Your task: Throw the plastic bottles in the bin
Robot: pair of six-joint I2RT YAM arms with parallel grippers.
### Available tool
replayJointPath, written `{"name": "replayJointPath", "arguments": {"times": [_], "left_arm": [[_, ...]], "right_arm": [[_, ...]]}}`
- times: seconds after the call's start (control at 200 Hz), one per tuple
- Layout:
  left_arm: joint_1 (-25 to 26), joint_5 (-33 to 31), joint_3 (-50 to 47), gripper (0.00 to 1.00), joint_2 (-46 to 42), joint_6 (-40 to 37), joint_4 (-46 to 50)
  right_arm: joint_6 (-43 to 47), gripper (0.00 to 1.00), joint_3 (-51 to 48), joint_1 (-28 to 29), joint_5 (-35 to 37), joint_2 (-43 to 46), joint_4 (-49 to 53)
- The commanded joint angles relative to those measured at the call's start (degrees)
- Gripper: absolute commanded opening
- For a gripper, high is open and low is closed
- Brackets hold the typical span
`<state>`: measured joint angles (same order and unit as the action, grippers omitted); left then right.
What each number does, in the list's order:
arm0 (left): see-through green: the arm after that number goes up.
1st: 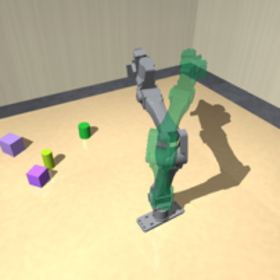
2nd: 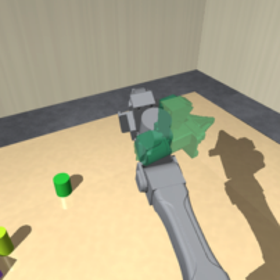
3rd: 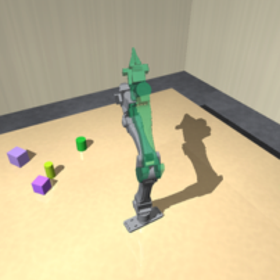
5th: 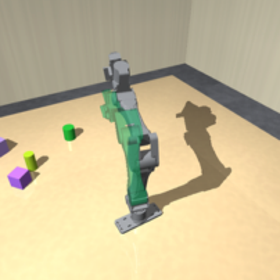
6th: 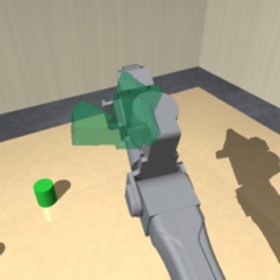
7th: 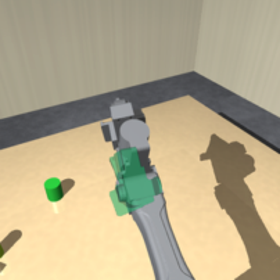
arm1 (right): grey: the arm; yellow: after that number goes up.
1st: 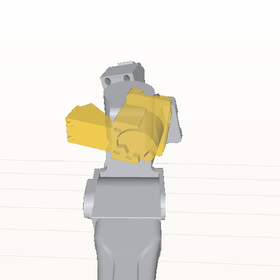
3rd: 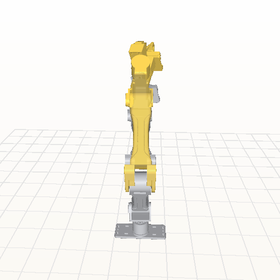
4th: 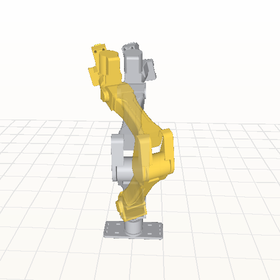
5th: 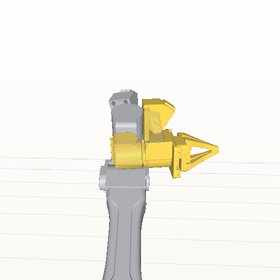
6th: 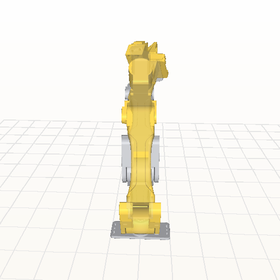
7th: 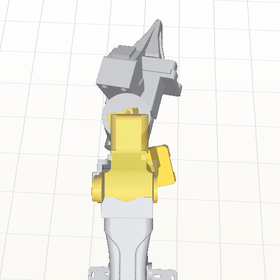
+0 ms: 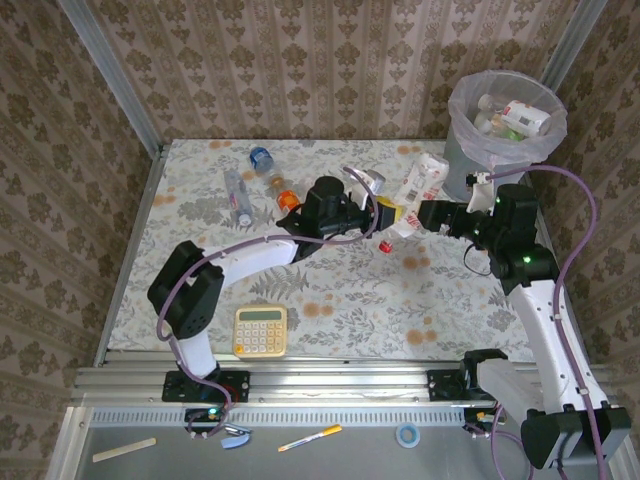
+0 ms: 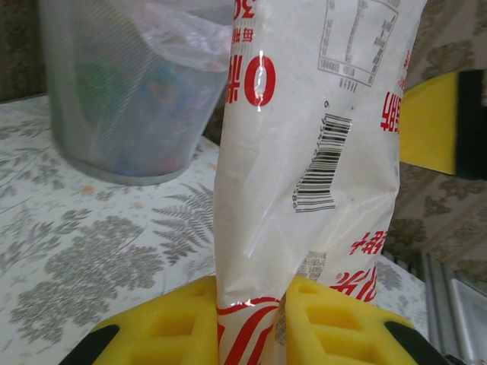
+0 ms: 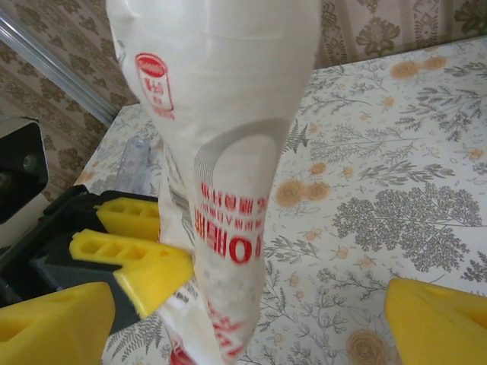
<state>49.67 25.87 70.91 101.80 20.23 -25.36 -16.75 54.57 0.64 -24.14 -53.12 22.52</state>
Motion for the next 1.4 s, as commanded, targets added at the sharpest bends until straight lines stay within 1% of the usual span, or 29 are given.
{"name": "replayJointPath", "arguments": {"times": [0.0,0.285,0.455,0.75,1.02,1.06,1.12,1.185,1.285,1.325,1.395], "left_arm": [[0.72,4.28,0.01,0.23,-2.35,-1.10,-3.81],[1.58,6.94,-0.60,0.23,-2.68,-0.52,-4.56],[2.17,7.45,-0.54,0.23,-2.48,-0.19,-4.68],[2.62,8.89,0.46,0.23,-1.00,1.07,-5.71],[2.69,10.59,0.76,0.26,0.09,2.18,-6.28],[2.60,10.61,0.72,0.29,0.19,2.26,-6.30],[2.52,10.56,0.50,0.37,0.16,2.52,-6.51],[2.25,10.11,-0.26,0.54,0.00,3.17,-7.60],[1.10,10.02,-1.92,0.76,-0.63,5.18,-10.89],[0.41,10.40,-2.45,0.82,-0.88,6.12,-11.97],[-0.86,10.37,-3.67,0.89,-1.73,7.52,-13.70]], "right_arm": [[-0.36,0.90,-0.77,0.32,-1.36,1.02,-1.41],[0.98,0.80,-0.89,0.32,0.62,2.19,-1.60],[0.98,0.70,-1.15,0.32,0.63,2.92,-2.75],[0.06,0.55,-1.24,0.33,0.06,3.90,-5.34],[0.06,0.39,-1.61,0.33,0.18,4.43,-6.04],[0.06,0.36,-1.52,0.32,0.06,4.52,-6.09],[0.19,0.34,-1.40,0.37,0.23,4.65,-6.19],[0.32,0.33,-0.95,0.32,0.31,4.85,-5.90],[0.95,0.33,0.07,0.40,0.83,5.03,-5.40],[1.57,0.33,0.72,0.43,1.36,5.21,-4.98],[2.86,0.33,1.97,0.43,2.65,5.58,-4.27]]}}
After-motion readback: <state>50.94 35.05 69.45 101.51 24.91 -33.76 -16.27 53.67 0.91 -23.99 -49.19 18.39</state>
